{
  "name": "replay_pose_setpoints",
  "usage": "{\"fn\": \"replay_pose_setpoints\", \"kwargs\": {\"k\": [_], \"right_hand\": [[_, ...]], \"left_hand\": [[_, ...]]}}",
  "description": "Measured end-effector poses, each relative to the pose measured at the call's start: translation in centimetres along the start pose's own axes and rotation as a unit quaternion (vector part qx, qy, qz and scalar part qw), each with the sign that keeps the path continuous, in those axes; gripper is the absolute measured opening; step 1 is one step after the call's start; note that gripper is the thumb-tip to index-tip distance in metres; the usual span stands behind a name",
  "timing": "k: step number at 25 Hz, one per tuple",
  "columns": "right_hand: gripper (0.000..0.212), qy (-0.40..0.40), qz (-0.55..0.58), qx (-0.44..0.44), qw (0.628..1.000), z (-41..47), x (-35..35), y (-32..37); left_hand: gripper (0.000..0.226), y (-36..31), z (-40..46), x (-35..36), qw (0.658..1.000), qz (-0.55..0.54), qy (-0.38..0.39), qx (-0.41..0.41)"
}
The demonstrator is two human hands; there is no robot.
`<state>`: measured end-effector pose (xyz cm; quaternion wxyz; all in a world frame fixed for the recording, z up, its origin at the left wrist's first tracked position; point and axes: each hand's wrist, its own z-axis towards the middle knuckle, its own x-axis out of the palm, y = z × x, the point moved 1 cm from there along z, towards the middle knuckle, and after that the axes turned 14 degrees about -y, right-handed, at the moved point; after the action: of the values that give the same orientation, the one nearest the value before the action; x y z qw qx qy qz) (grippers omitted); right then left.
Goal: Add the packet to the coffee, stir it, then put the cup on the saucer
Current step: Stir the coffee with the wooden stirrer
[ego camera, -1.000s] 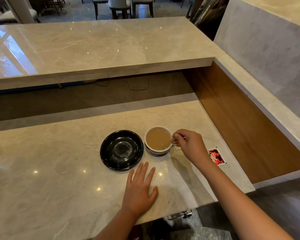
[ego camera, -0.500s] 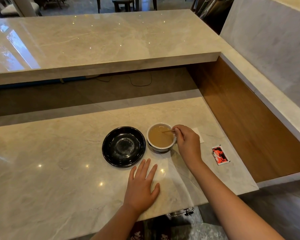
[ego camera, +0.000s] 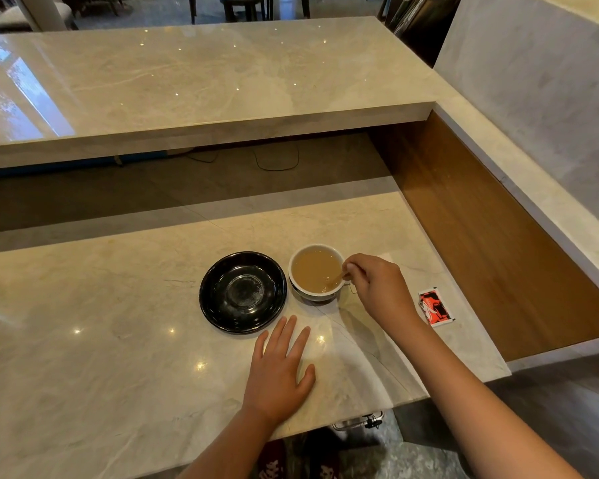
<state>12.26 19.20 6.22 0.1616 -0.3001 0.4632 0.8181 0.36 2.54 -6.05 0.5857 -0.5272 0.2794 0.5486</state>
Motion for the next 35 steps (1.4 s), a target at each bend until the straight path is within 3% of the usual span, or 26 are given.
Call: {"fn": "replay_pose_setpoints", "kwargs": {"k": [4,6,10,15,19,21,27,35], "right_hand": [[0.018,-0.027,0.115,0.126,0.985,-0.7,1.4,0.6],[0.018,-0.06,0.135,0.143,0.979,-0.8,2.1,0.8],[0.017,-0.097,0.082,0.076,0.989,-0.4,2.4,0.6],[0.01,-0.087,-0.044,-0.061,0.993,-0.6,1.4,-0.3],[0.009,-0.066,-0.089,-0.08,0.991,-1.8,0.7,-0.3],[0.007,-0.068,-0.051,-0.052,0.995,-2.1,0.3,-0.2],[0.02,-0.064,0.071,0.147,0.984,-1.9,-0.7,-0.7],[0.022,-0.114,0.144,0.247,0.951,-1.0,-3.8,-2.7]], "left_hand": [[0.06,-0.1,0.0,-0.1,1.0,-0.004,-0.003,-0.002],[0.06,-0.1,0.0,0.0,1.0,-0.003,-0.004,0.0],[0.06,0.0,0.0,-0.1,1.0,-0.002,0.0,-0.002],[0.06,-0.1,0.0,-0.2,1.0,-0.007,-0.001,-0.001],[0.06,0.0,0.0,-0.2,1.0,-0.009,-0.005,-0.003],[0.06,-0.1,0.0,-0.2,1.0,-0.009,-0.004,-0.003],[0.06,-0.1,0.0,-0.1,1.0,-0.001,-0.001,0.001],[0.06,0.0,0.0,0.0,1.0,0.004,0.003,0.001]]}}
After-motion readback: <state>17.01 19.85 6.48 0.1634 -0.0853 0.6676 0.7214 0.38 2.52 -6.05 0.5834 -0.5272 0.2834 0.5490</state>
